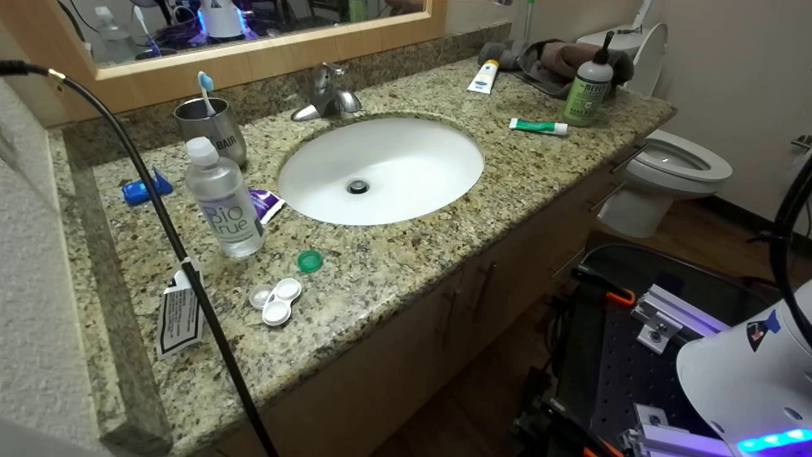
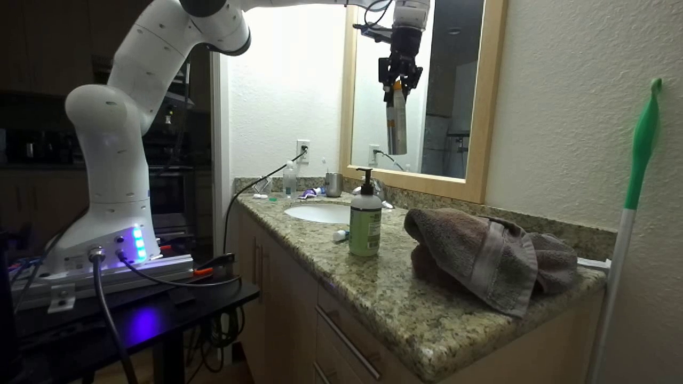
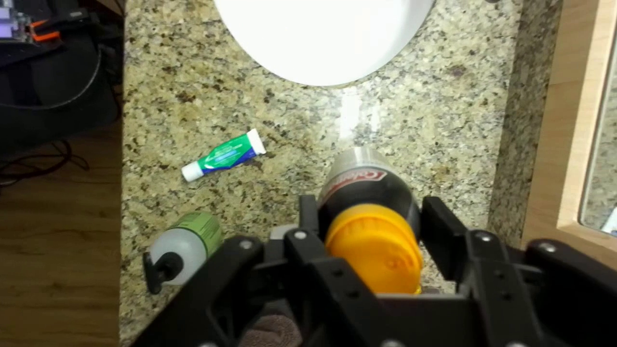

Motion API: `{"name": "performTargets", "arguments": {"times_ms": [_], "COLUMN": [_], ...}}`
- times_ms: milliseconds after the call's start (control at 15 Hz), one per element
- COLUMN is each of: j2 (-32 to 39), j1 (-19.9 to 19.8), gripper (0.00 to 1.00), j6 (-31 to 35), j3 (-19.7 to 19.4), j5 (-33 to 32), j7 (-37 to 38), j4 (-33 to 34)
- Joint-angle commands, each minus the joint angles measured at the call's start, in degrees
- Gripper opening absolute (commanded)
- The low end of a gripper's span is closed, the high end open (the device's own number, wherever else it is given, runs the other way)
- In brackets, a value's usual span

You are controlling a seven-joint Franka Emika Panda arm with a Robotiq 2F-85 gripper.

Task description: Move the silver bottle backwards

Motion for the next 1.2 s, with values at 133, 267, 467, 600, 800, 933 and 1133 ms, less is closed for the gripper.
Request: {"name": "performTargets", "arguments": {"times_ms": [133, 267, 467, 600, 800, 933, 1133], "j2": [4.09, 4.67, 8.84, 12.95, 16.76, 17.12, 19.64], "j1": [-0.67, -0.72, -5.22, -5.22, -5.86, -7.85, -8.96], "gripper": [0.56, 0.56, 0.31, 0.31, 0.31, 0.31, 0.31], "j6": [0.42, 0.41, 0.21, -0.68, 0.11, 3.53, 6.9], "j3": [0.27, 0.34, 5.53, 3.57, 3.71, 8.87, 12.09], "j5": [3.09, 3.18, 1.98, 4.91, 5.98, 2.85, 1.74], "j7": [1.41, 1.77, 5.88, 7.85, 9.98, 12.52, 15.04], "j4": [4.36, 5.48, 9.04, 12.91, 16.12, 15.9, 18.35]}}
